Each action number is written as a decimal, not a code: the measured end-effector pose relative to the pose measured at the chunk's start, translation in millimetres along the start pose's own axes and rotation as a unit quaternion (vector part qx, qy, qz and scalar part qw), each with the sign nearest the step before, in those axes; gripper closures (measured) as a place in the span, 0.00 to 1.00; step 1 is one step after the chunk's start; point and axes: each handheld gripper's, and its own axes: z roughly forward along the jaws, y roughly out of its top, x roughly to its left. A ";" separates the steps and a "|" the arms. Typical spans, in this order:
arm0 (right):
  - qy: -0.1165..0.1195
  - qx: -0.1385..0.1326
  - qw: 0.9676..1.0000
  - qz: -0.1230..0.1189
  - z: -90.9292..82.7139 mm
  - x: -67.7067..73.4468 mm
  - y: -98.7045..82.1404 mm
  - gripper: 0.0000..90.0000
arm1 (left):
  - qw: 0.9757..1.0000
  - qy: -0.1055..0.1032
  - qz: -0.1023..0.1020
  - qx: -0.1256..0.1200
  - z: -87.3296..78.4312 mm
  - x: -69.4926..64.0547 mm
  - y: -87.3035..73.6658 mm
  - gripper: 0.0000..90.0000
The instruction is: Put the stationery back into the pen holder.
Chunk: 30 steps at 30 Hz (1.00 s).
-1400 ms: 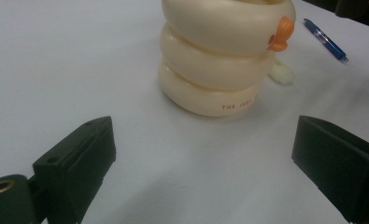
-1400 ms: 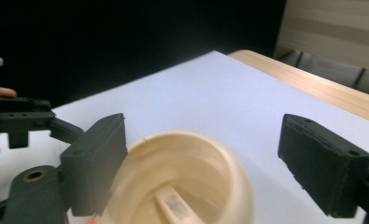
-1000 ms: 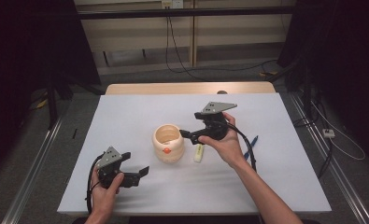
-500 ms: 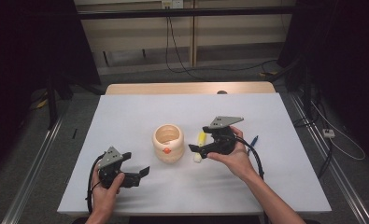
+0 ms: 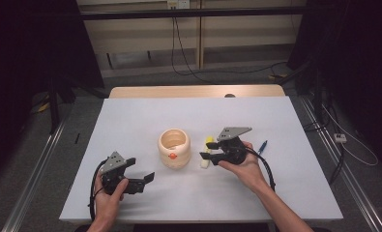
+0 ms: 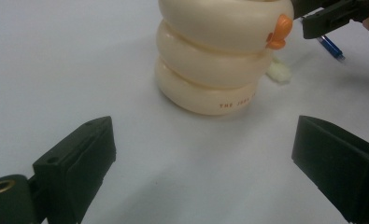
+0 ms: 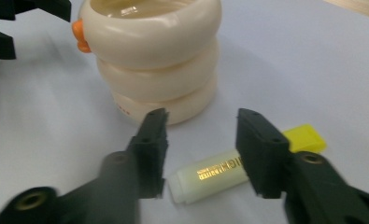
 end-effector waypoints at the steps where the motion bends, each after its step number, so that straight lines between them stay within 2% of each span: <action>1: 0.012 -0.001 1.000 0.002 0.3 1.3 1.0 0.74 | 1.000 -0.001 0.000 -0.002 0.2 -0.4 -0.1 0.07; 3: 0.038 0.008 0.999 0.014 1.6 3.3 2.6 0.84 | 1.000 -0.002 0.003 -0.002 -0.1 -1.1 0.1 0.07; 4: 0.038 0.021 0.999 0.014 2.4 3.9 3.1 0.88 | 1.000 -0.003 0.005 0.001 -0.7 -1.0 0.4 0.07; 6: 0.048 0.029 0.998 0.020 4.1 3.5 2.7 0.97 | 1.000 -0.002 0.004 -0.003 -0.5 -1.2 0.3 0.07; 8: 0.054 0.037 0.997 0.028 5.8 3.3 2.3 1.00 | 1.000 -0.002 0.002 -0.002 -0.4 -0.6 0.1 0.07; 10: 0.060 0.054 0.996 0.034 8.6 4.9 2.8 1.00 | 1.000 -0.001 0.002 -0.001 -0.3 -0.4 0.1 0.07; 13: 0.052 0.069 0.996 0.022 15.9 8.1 3.2 1.00 | 1.000 -0.004 0.004 -0.001 -0.3 -0.8 0.2 0.07; 18: 0.050 0.088 0.995 0.016 25.5 8.8 0.4 1.00 | 1.000 -0.005 0.007 -0.001 -2.0 -1.6 0.1 0.07; 23: 0.040 0.097 0.994 0.008 29.8 9.0 -0.1 1.00 | 1.000 -0.007 0.003 0.001 -0.4 -1.0 -0.3 0.07; 30: 0.029 0.117 0.993 0.002 37.9 8.3 -1.7 1.00 | 1.000 -0.008 0.007 0.003 -0.2 -2.1 0.3 0.07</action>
